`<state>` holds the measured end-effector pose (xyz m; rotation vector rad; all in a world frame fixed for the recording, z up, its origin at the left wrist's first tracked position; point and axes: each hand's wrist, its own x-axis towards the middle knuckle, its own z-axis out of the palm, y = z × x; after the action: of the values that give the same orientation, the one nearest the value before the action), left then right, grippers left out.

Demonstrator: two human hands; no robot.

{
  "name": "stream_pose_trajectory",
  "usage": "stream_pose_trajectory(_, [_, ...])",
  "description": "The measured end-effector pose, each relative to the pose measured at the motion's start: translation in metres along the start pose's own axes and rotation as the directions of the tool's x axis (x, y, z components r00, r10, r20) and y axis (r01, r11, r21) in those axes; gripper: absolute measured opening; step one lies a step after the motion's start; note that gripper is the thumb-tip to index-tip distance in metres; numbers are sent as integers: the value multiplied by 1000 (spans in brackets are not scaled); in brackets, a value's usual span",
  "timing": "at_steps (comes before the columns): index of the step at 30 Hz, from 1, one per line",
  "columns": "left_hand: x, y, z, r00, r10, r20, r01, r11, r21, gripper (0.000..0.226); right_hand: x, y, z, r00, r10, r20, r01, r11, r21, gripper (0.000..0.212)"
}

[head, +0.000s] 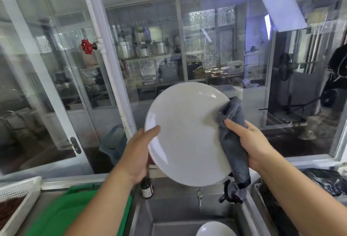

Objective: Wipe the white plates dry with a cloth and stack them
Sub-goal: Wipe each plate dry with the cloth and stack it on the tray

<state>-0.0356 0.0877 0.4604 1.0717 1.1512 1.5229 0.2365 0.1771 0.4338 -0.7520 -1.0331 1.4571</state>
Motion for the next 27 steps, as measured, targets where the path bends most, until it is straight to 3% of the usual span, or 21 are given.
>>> stream_pose_trajectory(3, [13,26,-8,998,-51,36,45,989,142,22,5,-8,-3,993,4,117,10,993,-117,29])
stream_pose_trajectory(6, [20,31,-10,992,-116,48,98,955,280,19,9,-15,-2,985,24,172,12,979,-202,41])
stream_pose_trajectory(9, [20,23,-7,998,-58,13,50,939,340,17,13,-23,1,986,-2,168,43,969,-244,51])
stream_pose_trajectory(15, [15,11,-2,992,112,-65,-81,930,359,24,11,-28,6,983,-97,153,136,955,-264,20])
stream_pose_trajectory(17, [14,9,0,987,133,-93,-93,933,347,24,8,-26,5,986,-120,115,147,950,-274,15])
stream_pose_trajectory(22, [14,-2,11,967,161,-197,-110,963,247,27,-3,-3,6,988,-110,-106,85,972,-220,30])
stream_pose_trajectory(27, [10,-20,33,915,184,-358,-161,982,94,31,-20,36,24,967,16,-255,6,996,86,27])
